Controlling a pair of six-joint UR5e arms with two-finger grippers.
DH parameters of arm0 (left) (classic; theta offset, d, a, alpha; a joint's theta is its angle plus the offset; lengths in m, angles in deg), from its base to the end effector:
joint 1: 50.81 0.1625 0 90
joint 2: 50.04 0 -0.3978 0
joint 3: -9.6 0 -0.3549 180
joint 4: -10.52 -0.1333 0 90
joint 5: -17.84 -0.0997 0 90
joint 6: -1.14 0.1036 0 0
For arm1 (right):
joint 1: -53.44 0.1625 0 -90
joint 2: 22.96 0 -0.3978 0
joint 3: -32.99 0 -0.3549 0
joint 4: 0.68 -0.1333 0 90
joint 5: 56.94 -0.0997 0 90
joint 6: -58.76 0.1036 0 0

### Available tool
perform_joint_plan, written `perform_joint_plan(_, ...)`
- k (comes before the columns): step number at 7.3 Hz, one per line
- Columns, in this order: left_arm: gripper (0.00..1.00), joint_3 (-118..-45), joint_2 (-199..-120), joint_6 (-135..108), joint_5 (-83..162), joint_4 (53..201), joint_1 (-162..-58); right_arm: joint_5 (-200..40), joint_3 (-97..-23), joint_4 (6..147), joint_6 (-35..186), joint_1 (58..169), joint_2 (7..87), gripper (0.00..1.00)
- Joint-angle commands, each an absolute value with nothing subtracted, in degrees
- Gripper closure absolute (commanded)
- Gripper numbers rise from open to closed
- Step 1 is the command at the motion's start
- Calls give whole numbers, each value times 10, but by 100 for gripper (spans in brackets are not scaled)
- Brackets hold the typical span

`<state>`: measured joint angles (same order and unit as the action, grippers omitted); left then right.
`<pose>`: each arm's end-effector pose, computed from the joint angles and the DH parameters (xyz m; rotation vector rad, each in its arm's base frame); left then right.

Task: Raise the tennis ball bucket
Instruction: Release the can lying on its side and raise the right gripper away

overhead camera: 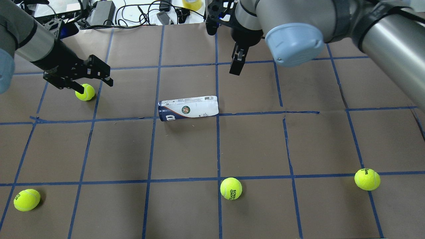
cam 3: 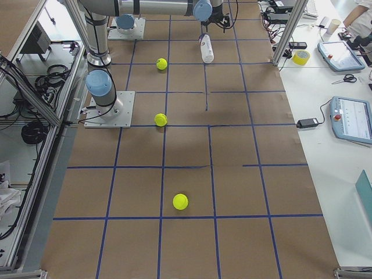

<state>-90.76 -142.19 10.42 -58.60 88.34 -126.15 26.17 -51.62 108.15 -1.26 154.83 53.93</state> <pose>-0.0359 -0.4854 0.3819 0.1375 -2.9050 0.0635 0.2534 -0.5198 0.4205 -1.8194 2.5005 -0.3507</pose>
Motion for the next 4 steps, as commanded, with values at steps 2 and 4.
perform_joint_plan(2, 0, -947, -1480, 104, -480, 796, -1263, 271, -521, 1018, 64, 1499, 596, 0)
perform_joint_plan(4, 0, -948, -1512, 105, -427, 776, -1263, 283, -521, 996, 177, 1484, 617, 0)
